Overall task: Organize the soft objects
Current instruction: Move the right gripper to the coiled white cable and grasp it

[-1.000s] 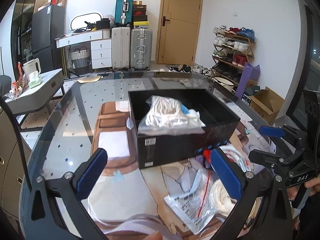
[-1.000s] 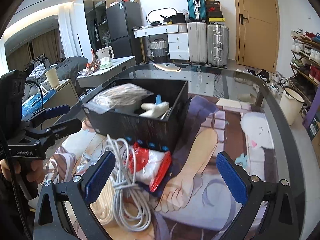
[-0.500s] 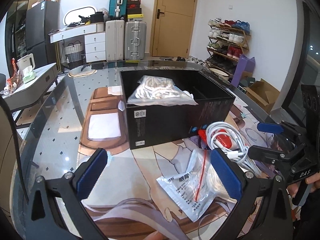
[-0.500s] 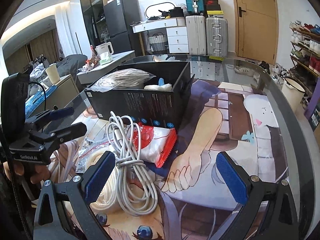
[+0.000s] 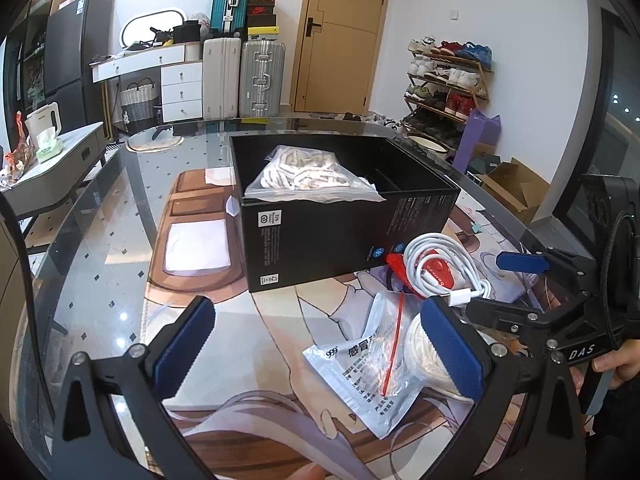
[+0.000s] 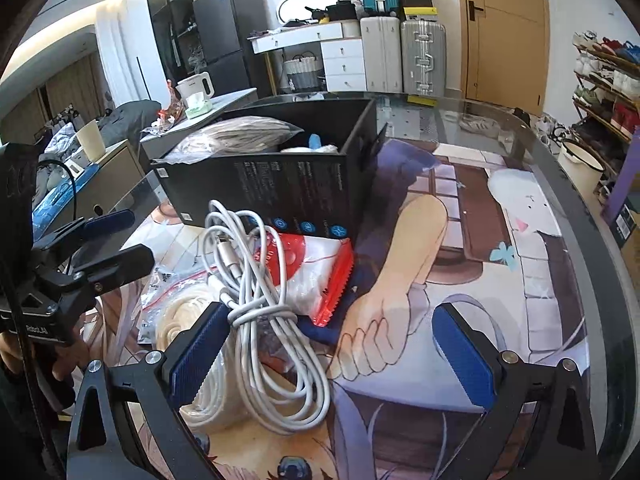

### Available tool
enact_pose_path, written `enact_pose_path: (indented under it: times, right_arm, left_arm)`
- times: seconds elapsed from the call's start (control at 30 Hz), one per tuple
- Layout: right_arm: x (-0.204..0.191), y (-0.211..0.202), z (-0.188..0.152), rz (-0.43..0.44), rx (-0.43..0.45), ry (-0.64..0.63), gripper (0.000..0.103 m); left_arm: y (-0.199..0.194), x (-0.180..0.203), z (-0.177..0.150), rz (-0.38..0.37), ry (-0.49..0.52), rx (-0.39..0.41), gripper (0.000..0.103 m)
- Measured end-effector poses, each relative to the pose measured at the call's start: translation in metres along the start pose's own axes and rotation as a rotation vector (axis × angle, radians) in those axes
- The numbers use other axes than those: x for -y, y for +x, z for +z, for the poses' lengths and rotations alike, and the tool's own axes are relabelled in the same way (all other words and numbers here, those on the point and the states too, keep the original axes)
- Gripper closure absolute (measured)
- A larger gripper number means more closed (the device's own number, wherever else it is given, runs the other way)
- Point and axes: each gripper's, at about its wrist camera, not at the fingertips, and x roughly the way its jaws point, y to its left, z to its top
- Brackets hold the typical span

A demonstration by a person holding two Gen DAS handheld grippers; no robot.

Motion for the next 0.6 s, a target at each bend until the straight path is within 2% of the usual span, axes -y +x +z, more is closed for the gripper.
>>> enact_pose_path:
  times: [0.37, 0.6]
  right_arm:
    - [-0.010, 0.008, 0.002, -0.017, -0.021, -0.056, 0.001]
    - [-0.022, 0.009, 0.006, -0.040, 0.009, -0.112, 0.001]
  left_arm:
    - [0.002, -0.001, 0.001, -0.001, 0.002, -0.006, 0.000]
    - [0.003, -0.001, 0.000, -0.002, 0.001, -0.008, 0.000]
